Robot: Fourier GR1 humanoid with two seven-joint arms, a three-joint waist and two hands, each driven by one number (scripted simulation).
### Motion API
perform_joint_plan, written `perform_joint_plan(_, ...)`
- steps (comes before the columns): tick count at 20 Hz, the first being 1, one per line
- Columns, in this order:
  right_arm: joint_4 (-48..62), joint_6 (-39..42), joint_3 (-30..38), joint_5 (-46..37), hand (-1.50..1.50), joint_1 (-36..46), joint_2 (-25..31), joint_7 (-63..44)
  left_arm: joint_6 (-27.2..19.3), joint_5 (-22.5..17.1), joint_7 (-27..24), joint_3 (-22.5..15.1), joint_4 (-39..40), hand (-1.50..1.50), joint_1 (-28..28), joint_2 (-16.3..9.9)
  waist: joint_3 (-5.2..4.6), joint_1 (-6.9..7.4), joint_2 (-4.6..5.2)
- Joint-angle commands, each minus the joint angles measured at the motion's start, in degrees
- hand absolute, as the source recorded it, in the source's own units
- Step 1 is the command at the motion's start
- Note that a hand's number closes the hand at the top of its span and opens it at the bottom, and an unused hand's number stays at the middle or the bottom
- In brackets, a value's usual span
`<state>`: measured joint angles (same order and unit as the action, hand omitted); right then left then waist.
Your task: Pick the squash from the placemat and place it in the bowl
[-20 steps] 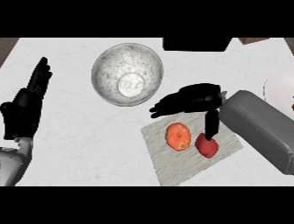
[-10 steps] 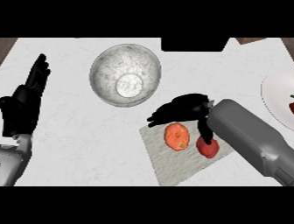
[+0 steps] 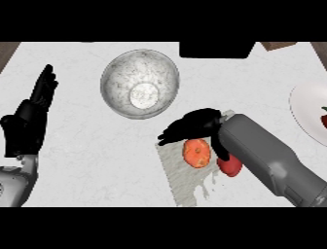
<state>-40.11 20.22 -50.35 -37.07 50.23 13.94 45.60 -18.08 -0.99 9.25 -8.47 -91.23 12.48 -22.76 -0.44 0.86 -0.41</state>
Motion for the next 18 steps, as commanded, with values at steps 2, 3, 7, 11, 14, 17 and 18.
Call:
perform_joint_plan(2, 5.1, -3.34, -0.39, -4.47, 1.5, -1.31, -2.98, 5.96, 1.84, 0.24, -1.38, 1.8, -0.24, 0.0, -1.29, -0.28, 0.46, 0.07, 0.59)
perform_joint_plan(3, 2.86, -3.73, -1.94, -5.71, 1.5, -2.22, -1.77, 7.17, 0.59, 1.52, -2.17, 0.83, 2.84, 0.0, 0.86, 1.76, 0.45, -0.44, 0.59)
perform_joint_plan(7, 5.23, -6.52, 1.43, -6.42, 1.5, -0.5, -4.25, 8.63, 2.55, 1.06, -0.86, 2.55, 2.93, 0.0, 1.3, 0.99, 0.45, -0.46, 0.56)
perform_joint_plan(11, 6.88, -7.56, 2.92, -6.91, 1.5, -2.35, -5.27, 9.85, 4.89, -0.56, -2.34, 5.34, 3.76, 0.0, 0.63, -0.07, 0.44, -0.43, 0.6)
perform_joint_plan(14, 9.52, -7.0, 4.43, -6.61, 1.5, -0.83, -6.3, 12.93, 3.74, 1.34, 4.66, 3.29, -2.89, 0.0, 0.84, 0.28, 0.48, 0.1, 0.56)
perform_joint_plan(17, 6.29, -8.42, 5.14, -6.83, 1.5, -2.98, -4.86, 14.89, 3.56, 2.02, -0.65, 4.26, 1.62, 0.0, 0.1, 1.8, 0.45, -0.38, 0.54)
perform_joint_plan(18, 1.04, -4.88, 4.93, -5.76, 1.5, -4.3, -13.47, -3.51, 3.7, 1.9, 0.79, 4.36, 2.75, 0.0, 2.17, 1.29, 0.4, -1.43, 0.09)
